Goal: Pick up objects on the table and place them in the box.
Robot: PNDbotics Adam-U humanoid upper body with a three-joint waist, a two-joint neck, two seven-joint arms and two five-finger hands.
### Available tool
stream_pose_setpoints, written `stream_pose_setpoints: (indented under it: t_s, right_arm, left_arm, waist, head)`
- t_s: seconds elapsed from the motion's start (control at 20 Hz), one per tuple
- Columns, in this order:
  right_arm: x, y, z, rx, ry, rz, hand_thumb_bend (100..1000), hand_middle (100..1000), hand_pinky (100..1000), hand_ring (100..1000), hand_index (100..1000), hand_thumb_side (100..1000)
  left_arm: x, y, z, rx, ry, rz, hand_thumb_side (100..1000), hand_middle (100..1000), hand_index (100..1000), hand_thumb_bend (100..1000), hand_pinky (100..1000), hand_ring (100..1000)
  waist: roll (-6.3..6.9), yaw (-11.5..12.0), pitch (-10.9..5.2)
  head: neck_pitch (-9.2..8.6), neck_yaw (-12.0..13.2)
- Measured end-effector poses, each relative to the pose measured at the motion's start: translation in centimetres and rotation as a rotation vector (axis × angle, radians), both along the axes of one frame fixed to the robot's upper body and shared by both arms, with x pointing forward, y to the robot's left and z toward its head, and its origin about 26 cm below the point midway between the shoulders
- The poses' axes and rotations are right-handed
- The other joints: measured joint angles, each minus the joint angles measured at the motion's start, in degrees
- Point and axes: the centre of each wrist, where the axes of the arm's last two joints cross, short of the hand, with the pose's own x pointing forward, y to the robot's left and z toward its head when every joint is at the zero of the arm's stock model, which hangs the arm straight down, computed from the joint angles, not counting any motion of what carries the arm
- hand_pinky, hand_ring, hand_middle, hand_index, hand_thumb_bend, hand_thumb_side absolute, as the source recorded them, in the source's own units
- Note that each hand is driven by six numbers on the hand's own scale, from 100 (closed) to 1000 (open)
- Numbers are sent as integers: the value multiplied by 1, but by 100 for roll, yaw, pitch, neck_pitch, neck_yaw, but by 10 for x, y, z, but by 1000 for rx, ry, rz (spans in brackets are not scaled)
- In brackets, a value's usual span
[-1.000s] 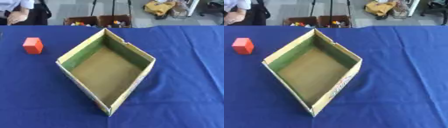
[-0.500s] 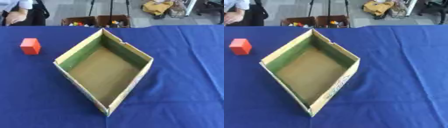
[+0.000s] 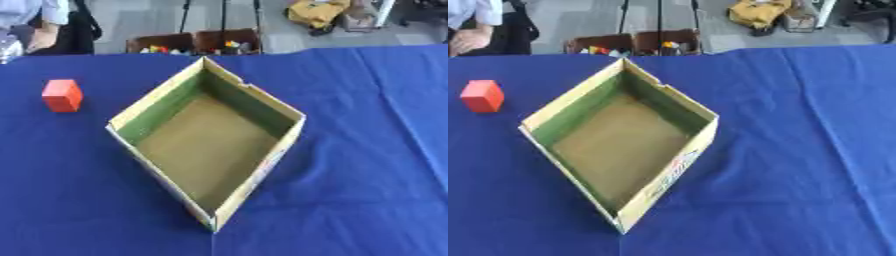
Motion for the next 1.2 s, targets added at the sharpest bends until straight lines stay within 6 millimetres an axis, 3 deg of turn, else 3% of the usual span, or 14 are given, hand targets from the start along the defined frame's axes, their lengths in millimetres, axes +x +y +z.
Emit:
stream_pose_setpoints:
  t_s: [0.45,1.2]
  right_arm:
    - [0,1,-1,3,11,13,100,748,762,739,821,786]
    - [0,1,-1,8,19,18,100,739,763,738,815,768]
  left_arm:
    - [50,9,-30,-61,152,89,1000,871,990,389,661,851]
    - [88,12,-68,-115,342,232,1000,861,990,442,660,851]
  waist:
    - [0,-35,0]
    - [0,-109,-22]
  head:
    - [43,250]
    - [2,322]
